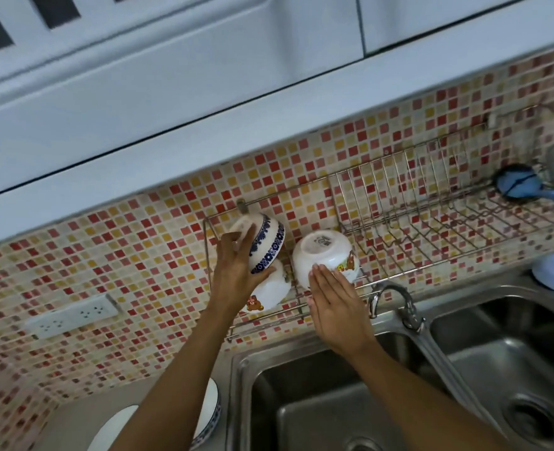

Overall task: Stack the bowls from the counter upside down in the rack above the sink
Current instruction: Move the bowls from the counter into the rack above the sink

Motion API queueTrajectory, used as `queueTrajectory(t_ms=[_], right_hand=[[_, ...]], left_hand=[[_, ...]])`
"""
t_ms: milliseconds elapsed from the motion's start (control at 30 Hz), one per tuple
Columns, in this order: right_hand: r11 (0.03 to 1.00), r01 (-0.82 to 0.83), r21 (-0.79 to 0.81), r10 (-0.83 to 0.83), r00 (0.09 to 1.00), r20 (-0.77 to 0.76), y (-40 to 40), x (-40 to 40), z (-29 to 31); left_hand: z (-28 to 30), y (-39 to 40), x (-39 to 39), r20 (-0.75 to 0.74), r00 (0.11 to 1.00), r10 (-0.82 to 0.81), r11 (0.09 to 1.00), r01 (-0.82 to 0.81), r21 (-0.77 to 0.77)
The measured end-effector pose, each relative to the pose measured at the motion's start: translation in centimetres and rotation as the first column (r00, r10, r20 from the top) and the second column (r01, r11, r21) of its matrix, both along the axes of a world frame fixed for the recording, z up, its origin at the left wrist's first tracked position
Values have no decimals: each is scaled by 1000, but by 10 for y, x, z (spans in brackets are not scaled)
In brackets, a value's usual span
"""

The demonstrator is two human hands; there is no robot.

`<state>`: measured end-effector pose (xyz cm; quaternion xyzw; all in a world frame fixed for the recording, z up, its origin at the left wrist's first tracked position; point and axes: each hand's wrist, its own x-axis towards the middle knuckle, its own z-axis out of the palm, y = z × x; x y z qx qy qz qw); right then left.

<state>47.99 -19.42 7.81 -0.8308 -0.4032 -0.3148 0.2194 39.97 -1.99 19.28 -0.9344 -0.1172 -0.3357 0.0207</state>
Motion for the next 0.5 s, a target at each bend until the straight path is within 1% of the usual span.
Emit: queueTrajectory(t_ms=[233, 500], right_hand=[[999, 23, 24, -24, 999, 42, 3, 1, -3], [999, 42, 8, -43, 997, 66, 3, 2, -5]], left_hand=[[-18, 16, -4, -154, 988, 31, 997, -20, 71], [-36, 19, -8, -219, 976, 13, 998, 3, 70]])
